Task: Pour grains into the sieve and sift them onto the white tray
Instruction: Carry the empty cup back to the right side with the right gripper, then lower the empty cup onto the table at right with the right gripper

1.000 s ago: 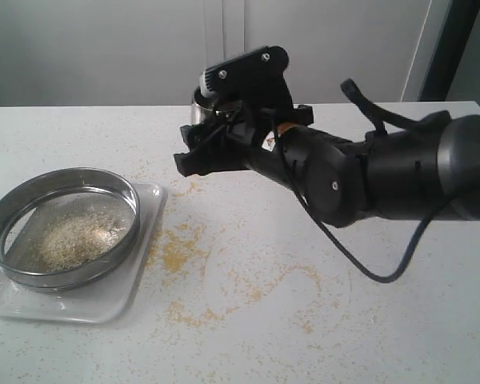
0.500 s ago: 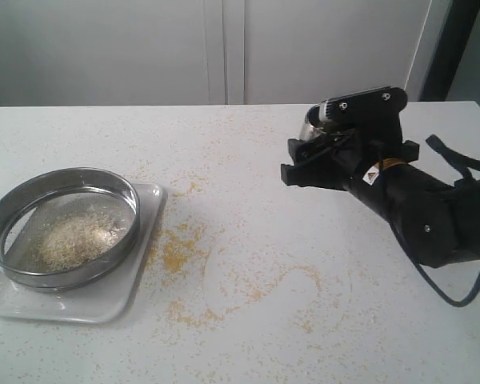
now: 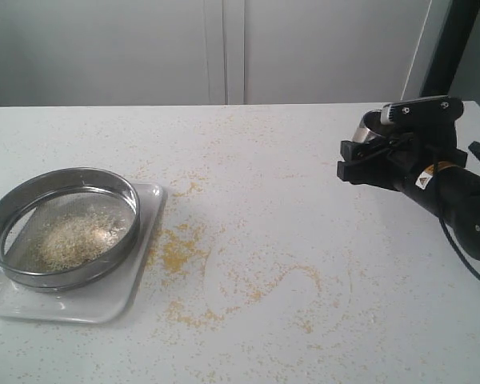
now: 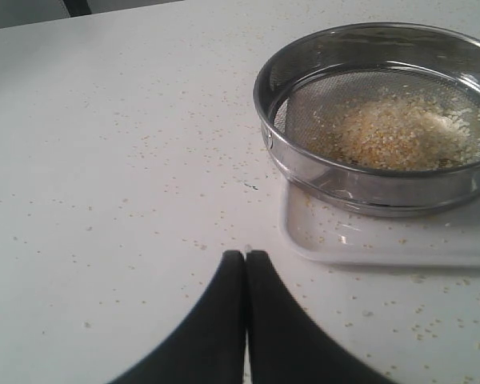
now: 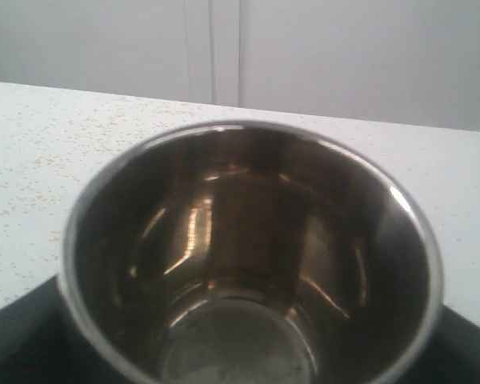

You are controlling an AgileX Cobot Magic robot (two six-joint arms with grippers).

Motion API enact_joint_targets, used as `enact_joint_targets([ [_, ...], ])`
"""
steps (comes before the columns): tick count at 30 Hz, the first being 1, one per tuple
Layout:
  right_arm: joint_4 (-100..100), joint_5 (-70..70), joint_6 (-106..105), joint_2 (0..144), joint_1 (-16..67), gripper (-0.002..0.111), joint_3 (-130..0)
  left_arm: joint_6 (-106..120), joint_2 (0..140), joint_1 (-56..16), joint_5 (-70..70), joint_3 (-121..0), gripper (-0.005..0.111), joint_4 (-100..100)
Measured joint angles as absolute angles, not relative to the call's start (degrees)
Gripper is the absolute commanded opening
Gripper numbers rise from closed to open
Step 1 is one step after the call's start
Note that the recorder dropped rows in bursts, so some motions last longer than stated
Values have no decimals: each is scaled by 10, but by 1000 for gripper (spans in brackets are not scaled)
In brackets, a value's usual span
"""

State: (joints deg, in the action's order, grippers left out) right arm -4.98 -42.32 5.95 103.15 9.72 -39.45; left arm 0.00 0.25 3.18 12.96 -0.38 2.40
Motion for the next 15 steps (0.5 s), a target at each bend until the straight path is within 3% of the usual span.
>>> enact_joint_targets([
  [15,-37,-555,36,1159,49,0,-398,0,3,32,130,-4,0,24],
])
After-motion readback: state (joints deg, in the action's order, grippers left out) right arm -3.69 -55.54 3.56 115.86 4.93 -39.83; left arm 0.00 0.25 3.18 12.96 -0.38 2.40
